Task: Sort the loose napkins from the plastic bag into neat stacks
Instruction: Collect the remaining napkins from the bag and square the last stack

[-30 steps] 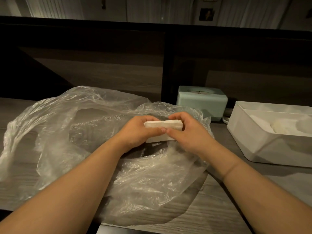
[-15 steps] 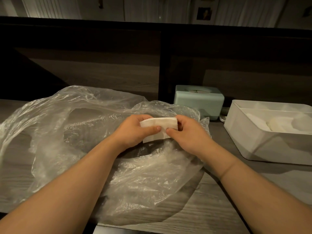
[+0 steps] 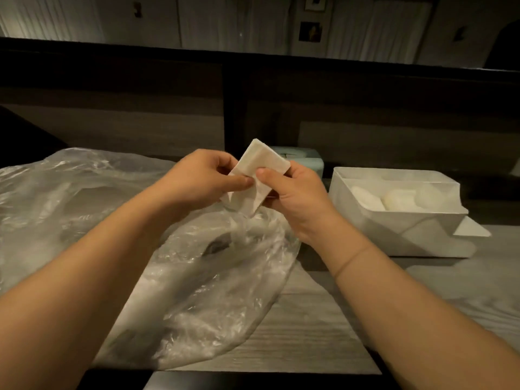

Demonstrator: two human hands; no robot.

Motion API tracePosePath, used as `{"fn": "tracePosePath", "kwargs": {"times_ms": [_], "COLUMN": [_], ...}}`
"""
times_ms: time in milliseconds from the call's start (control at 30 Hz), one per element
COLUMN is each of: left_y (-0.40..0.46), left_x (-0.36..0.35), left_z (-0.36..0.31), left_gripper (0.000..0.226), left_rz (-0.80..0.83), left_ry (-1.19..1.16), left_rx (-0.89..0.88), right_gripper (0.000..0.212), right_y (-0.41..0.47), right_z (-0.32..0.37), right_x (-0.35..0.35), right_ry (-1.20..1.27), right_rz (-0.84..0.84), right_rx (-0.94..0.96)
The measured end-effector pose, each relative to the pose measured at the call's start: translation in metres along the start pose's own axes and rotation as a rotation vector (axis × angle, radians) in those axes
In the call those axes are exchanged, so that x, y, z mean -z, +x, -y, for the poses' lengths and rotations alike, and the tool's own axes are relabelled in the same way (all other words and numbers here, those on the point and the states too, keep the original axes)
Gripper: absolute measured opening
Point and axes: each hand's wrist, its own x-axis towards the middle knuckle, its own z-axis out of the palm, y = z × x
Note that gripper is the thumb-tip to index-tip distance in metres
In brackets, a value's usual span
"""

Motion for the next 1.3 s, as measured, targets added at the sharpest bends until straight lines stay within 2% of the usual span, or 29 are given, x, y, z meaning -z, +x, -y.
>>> {"fn": "tracePosePath", "kwargs": {"times_ms": [100,233,367,500,667,800,900,1000,1067,1167,1233,1300], "left_y": [0.0,0.005,0.02,0.042,0.061,0.071,0.073,0.073,0.073,0.074,0.077,0.079], "left_x": [-0.02,-0.056,-0.102,-0.149,-0.198,-0.222,-0.233,-0.24,-0.242,-0.242,-0.242,-0.24], "left_z": [-0.023,-0.058,-0.096,-0.124,-0.143,-0.15,-0.152,-0.152,-0.152,-0.151,-0.147,-0.143], "left_gripper": [0.016,0.014,0.01,0.01,0.011,0.009,0.006,0.012,0.016,0.022,0.03,0.028], "left_rz": [0.059,0.128,0.122,0.176,0.237,0.31,0.352,0.378,0.403,0.4,0.374,0.297], "left_ry": [-0.142,-0.302,-0.284,-0.289,-0.235,-0.227,-0.275,-0.221,-0.121,0.074,0.249,0.431], "left_rx": [0.028,0.08,0.062,0.109,0.2,0.284,0.326,0.357,0.365,0.305,0.19,0.004], "right_gripper": [0.021,0.009,0.006,0.006,0.016,0.01,0.035,0.042,0.037,0.02,0.018,0.02], "right_y": [-0.008,-0.016,-0.017,-0.014,-0.011,-0.006,-0.003,-0.001,-0.001,-0.002,-0.003,-0.003], "right_z": [0.017,0.046,0.076,0.094,0.088,0.075,0.07,0.064,0.063,0.067,0.07,0.073], "right_x": [0.023,0.07,0.123,0.173,0.218,0.24,0.251,0.257,0.257,0.253,0.251,0.249], "right_ry": [-0.023,-0.215,-0.392,-0.555,-0.785,-0.842,-0.882,-0.994,-1.11,-1.265,-1.36,-1.455], "right_rz": [-0.031,-0.111,-0.209,-0.302,-0.396,-0.47,-0.493,-0.496,-0.473,-0.271,-0.118,-0.018], "right_rx": [0.002,0.067,0.097,0.034,-0.018,-0.044,-0.055,0.004,0.073,0.057,-0.004,-0.057]}}
